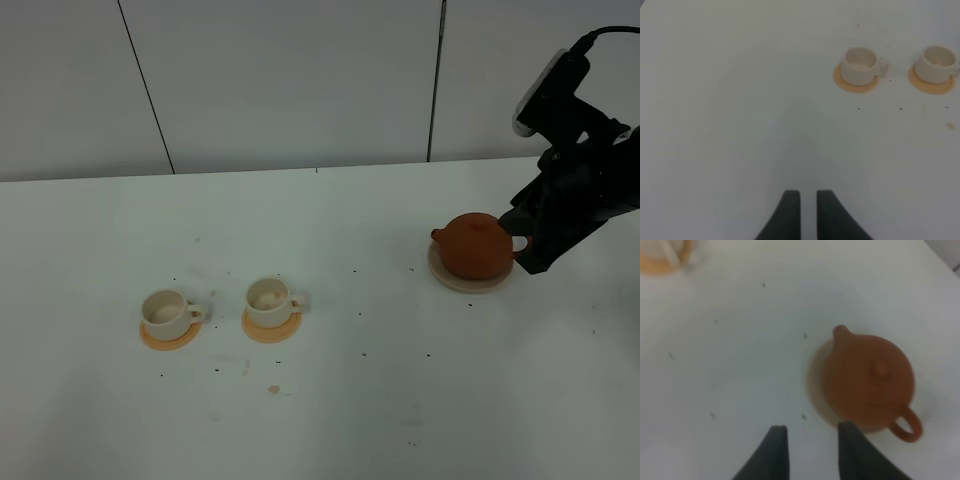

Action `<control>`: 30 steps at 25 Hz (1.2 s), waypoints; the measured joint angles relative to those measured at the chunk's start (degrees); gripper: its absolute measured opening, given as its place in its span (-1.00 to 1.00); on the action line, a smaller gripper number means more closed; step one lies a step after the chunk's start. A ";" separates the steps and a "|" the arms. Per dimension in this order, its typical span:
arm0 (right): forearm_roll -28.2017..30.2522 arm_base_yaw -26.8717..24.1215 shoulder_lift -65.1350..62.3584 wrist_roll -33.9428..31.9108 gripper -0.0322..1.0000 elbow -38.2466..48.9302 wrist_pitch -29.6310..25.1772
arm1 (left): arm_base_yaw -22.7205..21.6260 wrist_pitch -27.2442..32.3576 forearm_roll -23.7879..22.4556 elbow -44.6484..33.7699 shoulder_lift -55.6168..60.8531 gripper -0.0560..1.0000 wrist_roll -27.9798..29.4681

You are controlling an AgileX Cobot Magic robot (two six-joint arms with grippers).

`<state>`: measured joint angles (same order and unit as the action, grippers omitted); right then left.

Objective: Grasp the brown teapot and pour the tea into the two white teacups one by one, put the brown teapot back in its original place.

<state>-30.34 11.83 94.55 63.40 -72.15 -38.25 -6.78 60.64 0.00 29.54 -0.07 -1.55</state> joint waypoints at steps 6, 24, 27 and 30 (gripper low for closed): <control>-8.28 0.00 0.00 -11.44 -0.48 0.00 0.70 | 0.00 0.00 0.00 0.00 0.00 -0.61 0.02; -17.37 -4.21 6.92 17.62 -0.48 0.00 1.22 | 0.00 0.00 0.00 0.00 0.00 -0.57 0.02; -17.21 -7.04 7.34 26.09 -0.48 0.00 0.77 | 0.00 0.00 0.00 0.00 0.00 -0.57 0.02; -17.14 -11.33 7.34 32.16 -0.48 0.00 1.64 | 0.00 0.00 0.00 0.00 0.00 -0.56 0.02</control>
<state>-47.48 0.49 101.89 95.56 -72.15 -36.61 -6.78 60.64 0.00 29.54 -0.07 -1.53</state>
